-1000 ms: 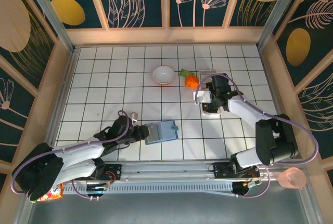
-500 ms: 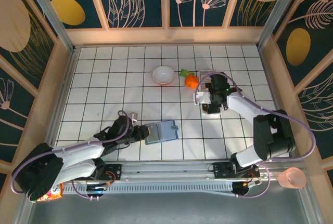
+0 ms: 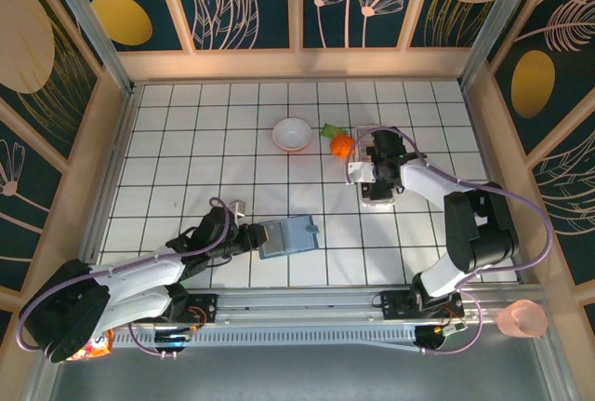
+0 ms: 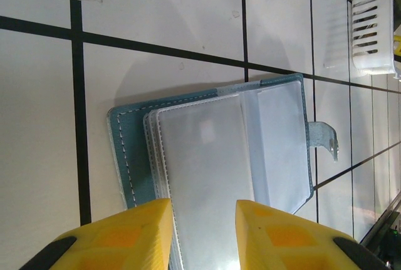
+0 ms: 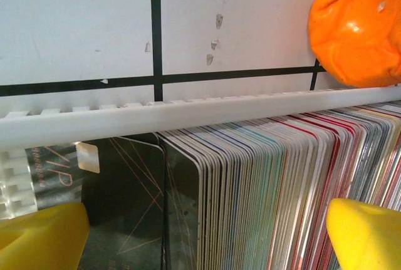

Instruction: Put the credit cards into the card holder

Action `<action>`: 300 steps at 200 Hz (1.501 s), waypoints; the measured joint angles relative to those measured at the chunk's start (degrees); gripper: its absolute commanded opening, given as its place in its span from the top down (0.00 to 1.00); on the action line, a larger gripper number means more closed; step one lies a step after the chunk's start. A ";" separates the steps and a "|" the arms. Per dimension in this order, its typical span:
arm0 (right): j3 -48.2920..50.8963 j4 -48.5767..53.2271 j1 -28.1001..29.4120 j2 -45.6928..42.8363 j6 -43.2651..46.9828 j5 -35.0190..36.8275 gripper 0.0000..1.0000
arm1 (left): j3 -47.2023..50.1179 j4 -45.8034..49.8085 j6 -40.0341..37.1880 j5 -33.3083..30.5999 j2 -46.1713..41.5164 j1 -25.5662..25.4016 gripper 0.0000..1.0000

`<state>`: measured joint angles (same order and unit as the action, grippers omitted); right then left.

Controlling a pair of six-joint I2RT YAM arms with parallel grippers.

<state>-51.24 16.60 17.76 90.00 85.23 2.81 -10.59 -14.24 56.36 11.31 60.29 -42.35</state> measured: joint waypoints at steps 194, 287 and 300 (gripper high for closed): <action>3.96 -4.00 -0.31 -4.68 2.84 0.61 0.60 | 0.52 0.09 0.20 -0.17 0.11 0.00 0.77; 5.05 -2.62 -0.07 -7.54 2.93 0.83 0.81 | 0.92 0.07 0.28 -0.17 0.11 0.00 0.81; 5.05 -2.32 -0.02 -8.24 2.91 0.87 0.82 | 0.92 0.07 0.28 -0.17 0.04 0.02 0.82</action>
<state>-46.19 14.28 17.74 81.76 88.14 3.68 -9.67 -14.17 56.64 11.14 60.34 -42.33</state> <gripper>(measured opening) 0.192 0.186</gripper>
